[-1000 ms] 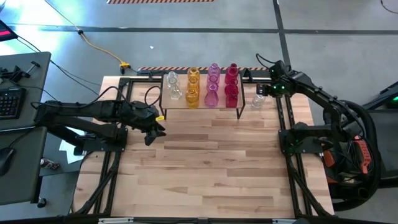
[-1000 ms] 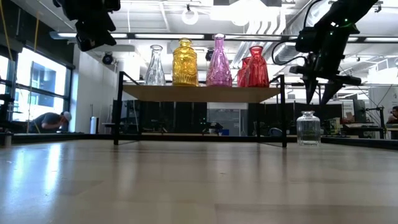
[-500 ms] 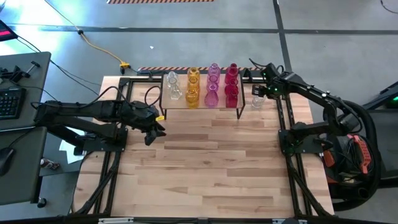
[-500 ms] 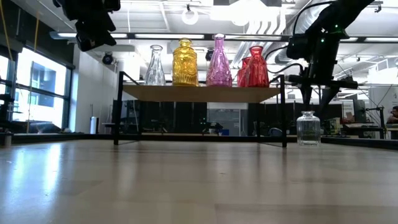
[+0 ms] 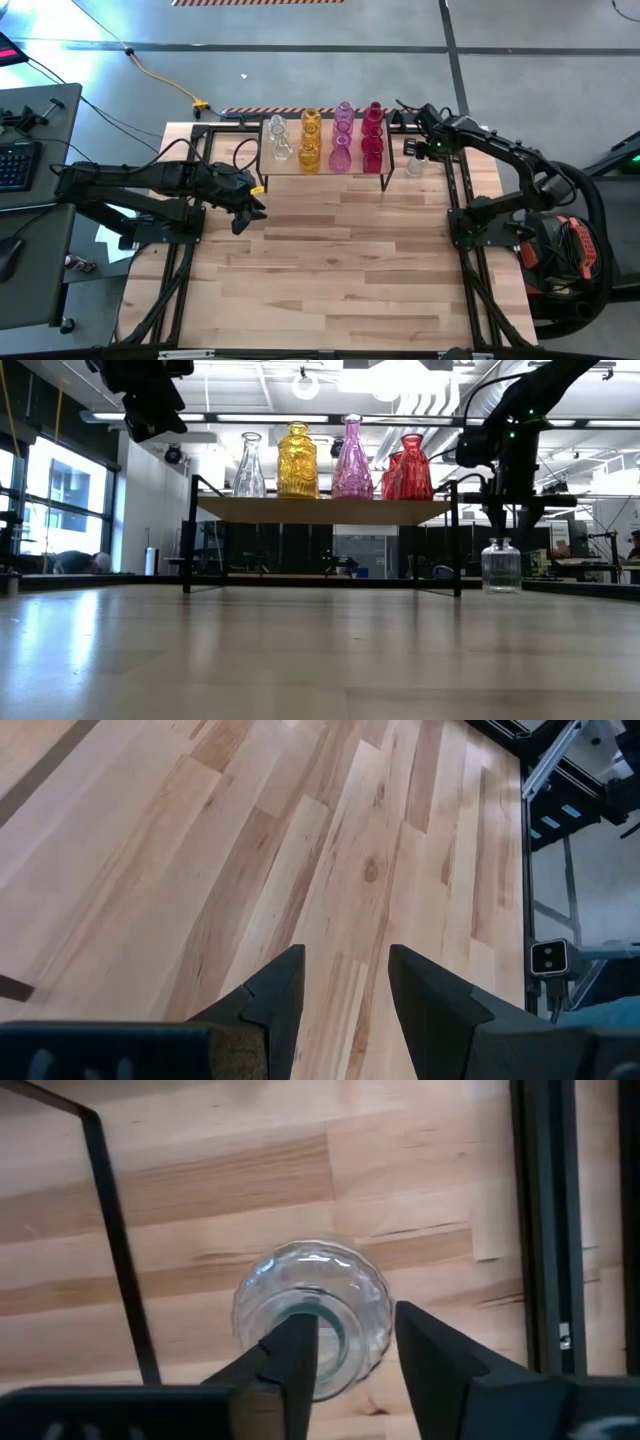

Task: Sort vases onto shelf
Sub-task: Put the transparent vase aligned with the other transparent vases on the shelf

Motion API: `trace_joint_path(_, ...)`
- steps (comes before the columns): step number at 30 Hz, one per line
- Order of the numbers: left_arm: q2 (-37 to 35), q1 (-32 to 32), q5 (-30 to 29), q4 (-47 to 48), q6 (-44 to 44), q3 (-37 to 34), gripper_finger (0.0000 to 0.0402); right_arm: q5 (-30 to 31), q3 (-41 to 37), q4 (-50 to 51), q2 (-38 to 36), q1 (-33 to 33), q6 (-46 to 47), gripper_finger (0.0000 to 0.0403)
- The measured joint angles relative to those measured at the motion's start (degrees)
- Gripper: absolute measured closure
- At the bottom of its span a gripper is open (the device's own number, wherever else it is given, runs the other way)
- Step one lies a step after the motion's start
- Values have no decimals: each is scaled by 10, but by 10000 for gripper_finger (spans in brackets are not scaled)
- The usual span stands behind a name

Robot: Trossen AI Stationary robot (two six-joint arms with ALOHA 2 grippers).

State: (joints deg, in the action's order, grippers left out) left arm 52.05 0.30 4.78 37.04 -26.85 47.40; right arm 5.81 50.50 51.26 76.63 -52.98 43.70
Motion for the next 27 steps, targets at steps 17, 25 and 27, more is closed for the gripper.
trace_joint_path(17, 0, 0, 0, 0, 0, 0, 261, -9, -1, 48, -12, 6, -48, 389)
trace_joint_path(25, 12, 0, -9, 0, 0, 1, 261, -39, -5, 89, -56, 8, -66, 397)
trace_joint_path(27, 17, 0, -9, -6, 0, 1, 261, -40, -5, 117, -65, 15, -69, 398)
